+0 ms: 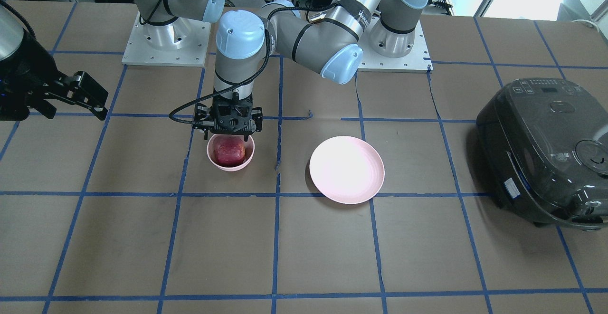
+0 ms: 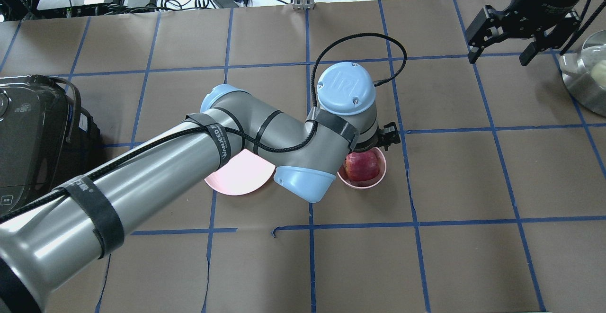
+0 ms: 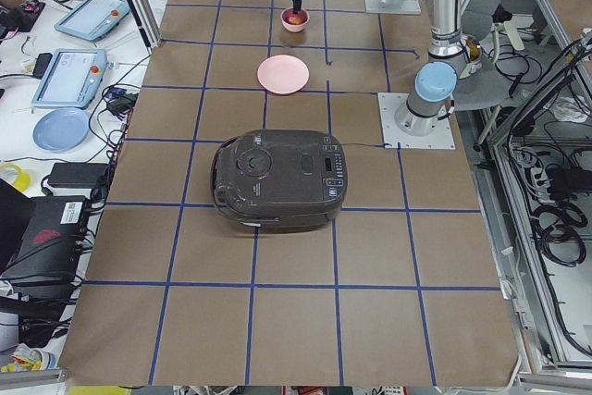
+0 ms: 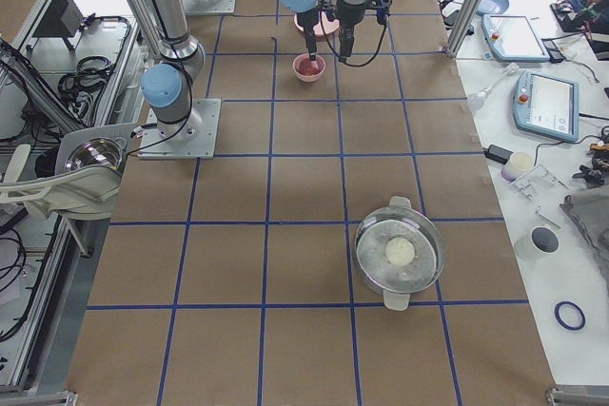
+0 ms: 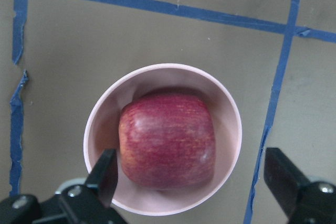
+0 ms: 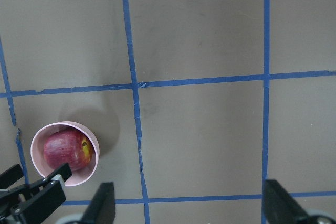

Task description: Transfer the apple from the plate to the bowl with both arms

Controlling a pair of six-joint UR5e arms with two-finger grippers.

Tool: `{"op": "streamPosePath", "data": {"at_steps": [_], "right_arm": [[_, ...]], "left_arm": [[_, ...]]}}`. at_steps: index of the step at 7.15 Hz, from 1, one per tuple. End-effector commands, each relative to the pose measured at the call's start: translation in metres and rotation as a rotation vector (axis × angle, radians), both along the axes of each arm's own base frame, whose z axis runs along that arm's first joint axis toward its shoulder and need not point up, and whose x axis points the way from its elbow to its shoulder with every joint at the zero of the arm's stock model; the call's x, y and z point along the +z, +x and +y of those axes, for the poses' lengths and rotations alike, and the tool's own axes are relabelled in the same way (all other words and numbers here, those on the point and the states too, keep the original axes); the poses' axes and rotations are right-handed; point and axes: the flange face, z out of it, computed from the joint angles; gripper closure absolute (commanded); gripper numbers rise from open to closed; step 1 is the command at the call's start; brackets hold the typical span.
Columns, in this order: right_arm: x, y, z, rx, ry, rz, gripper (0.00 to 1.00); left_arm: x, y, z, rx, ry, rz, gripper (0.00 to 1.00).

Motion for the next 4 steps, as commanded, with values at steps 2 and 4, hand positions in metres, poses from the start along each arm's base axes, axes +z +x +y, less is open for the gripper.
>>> {"op": "streamPosePath", "data": {"at_steps": [2, 4], "right_arm": [[0.01, 0.021, 0.01, -0.026, -0.009, 0.015, 0.0], [0.013, 0.062, 0.017, -0.038, -0.012, 0.018, 0.0]], "left_arm": [[0.075, 0.093, -0.035, -0.14, -0.039, -0.051, 0.0], [0.135, 0.177, -0.043, -0.149, -0.013, -0.12, 0.0]]}}
